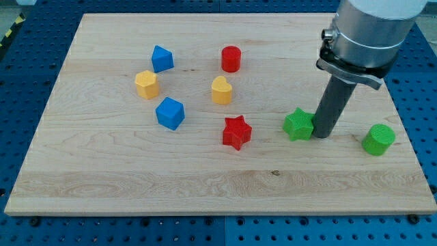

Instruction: Slide the green circle towards the center right

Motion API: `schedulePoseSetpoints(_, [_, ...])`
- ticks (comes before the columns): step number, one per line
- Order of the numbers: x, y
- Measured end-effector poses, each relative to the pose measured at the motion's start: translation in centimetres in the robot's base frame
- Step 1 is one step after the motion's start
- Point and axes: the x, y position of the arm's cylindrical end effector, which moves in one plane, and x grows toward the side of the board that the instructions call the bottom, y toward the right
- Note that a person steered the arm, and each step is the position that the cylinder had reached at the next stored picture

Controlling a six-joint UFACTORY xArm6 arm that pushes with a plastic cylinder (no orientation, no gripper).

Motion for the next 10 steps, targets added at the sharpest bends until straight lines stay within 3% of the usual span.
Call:
schedulePoseSetpoints(1, [0.0,-0.3])
schedulePoseSetpoints(2, [3.5,0.6])
schedulePoseSetpoints(3, [8.0,3.4])
schedulePoseSetpoints(4, [8.1,7.3])
schedulePoseSetpoints(5, [6.5,9.3])
schedulePoseSetpoints(10, [-1.9,8.4])
